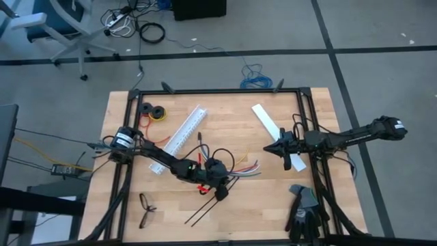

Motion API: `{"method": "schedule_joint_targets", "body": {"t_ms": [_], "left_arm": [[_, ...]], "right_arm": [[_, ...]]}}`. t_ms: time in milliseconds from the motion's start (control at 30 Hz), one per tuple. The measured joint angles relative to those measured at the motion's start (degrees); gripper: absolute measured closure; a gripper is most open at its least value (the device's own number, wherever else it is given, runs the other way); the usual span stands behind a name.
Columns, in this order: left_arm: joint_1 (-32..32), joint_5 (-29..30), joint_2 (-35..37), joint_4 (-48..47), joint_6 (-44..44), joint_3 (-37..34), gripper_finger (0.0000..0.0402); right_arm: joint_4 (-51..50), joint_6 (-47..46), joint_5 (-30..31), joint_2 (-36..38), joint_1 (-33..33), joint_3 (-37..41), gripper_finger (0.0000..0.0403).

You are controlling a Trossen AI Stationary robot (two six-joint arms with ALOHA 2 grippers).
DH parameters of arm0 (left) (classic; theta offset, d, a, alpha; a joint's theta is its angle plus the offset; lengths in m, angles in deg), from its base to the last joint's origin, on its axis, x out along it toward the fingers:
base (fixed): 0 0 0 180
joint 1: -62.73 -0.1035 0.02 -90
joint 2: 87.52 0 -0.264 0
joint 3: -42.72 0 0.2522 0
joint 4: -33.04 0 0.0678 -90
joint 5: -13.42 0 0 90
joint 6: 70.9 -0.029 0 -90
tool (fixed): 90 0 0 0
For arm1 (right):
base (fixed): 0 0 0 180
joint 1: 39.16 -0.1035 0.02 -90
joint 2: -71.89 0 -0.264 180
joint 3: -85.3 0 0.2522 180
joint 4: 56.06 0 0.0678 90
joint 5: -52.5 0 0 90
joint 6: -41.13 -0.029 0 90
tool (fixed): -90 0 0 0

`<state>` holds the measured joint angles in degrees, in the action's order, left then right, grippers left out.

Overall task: Ziptie cables
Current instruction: Insert the black zip tie into the lock head

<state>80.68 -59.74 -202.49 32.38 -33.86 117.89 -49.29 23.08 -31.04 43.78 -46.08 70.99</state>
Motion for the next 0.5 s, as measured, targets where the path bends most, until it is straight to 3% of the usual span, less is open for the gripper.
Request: {"method": "schedule_joint_targets", "body": {"t_ms": [267, 500], "left_arm": [[0.00, -1.31, -4.30, 7.25, 0.41, 0.01, 0.0323], [0.04, -0.42, -5.31, 7.71, 0.65, 0.20, 0.0333]], "right_arm": [[0.38, 0.59, 0.00, -0.08, 0.00, -0.02, 0.0403], [0.62, 0.61, -0.02, -0.38, 0.00, -0.02, 0.0403]]}}
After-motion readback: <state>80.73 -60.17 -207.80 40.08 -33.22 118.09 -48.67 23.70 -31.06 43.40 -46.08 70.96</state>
